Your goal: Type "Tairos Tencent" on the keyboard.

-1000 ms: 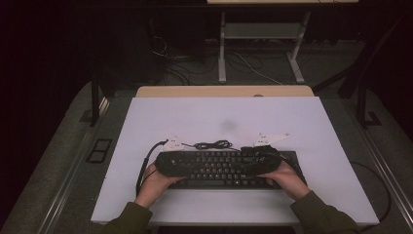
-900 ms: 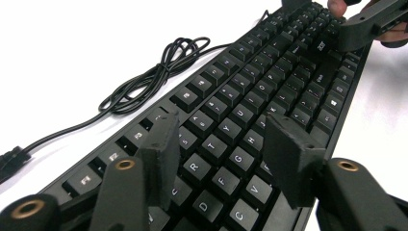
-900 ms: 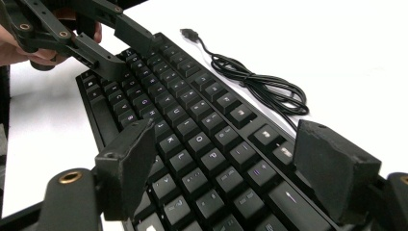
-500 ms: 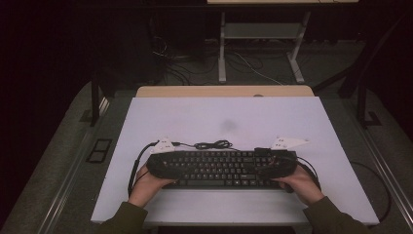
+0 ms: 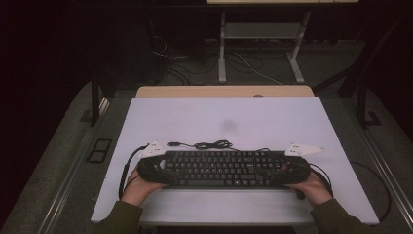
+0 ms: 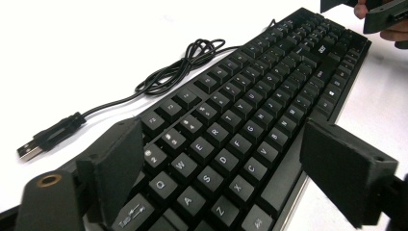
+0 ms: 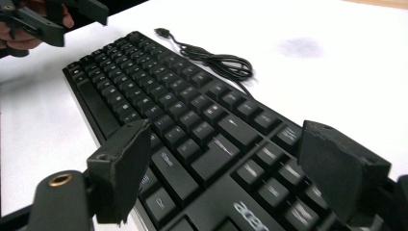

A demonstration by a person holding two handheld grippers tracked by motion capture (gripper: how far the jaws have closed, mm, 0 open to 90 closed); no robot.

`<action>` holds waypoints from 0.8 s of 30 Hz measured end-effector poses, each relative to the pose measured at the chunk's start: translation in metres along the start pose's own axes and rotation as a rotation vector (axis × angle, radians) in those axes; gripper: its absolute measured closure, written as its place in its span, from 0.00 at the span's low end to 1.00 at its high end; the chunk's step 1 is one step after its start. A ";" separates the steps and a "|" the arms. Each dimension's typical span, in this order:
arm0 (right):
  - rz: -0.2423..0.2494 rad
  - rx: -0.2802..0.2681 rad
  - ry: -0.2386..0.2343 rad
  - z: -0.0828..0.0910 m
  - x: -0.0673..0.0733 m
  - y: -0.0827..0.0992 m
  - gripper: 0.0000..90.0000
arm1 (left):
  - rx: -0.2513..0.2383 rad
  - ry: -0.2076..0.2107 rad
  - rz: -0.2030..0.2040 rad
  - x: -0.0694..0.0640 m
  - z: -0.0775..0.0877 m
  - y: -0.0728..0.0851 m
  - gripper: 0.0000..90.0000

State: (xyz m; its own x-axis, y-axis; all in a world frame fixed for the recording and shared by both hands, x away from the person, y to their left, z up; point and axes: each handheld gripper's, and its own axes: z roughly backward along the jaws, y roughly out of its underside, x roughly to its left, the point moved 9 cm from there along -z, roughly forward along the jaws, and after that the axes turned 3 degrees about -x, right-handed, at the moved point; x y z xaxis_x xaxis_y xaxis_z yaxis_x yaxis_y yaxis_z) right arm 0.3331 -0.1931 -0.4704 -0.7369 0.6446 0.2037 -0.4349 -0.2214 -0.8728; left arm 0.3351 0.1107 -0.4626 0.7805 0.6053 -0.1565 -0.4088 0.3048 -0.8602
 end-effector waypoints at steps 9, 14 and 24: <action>-0.007 -0.011 0.013 0.015 -0.010 0.010 0.20 | -0.013 -0.025 -0.003 0.003 0.011 0.007 0.14; 0.004 -0.017 0.030 0.022 -0.014 0.014 0.20 | -0.009 -0.032 -0.014 0.005 0.012 0.010 0.11; 0.003 -0.024 0.043 0.032 -0.019 0.021 0.20 | 0.010 -0.045 -0.024 0.004 0.010 0.017 0.01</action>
State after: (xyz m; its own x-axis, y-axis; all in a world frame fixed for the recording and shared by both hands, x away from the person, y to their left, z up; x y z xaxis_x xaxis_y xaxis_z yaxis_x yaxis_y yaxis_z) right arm 0.3214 -0.2337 -0.4783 -0.7154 0.6745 0.1823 -0.4197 -0.2062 -0.8839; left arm 0.3269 0.1260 -0.4730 0.7678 0.6305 -0.1137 -0.3951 0.3263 -0.8587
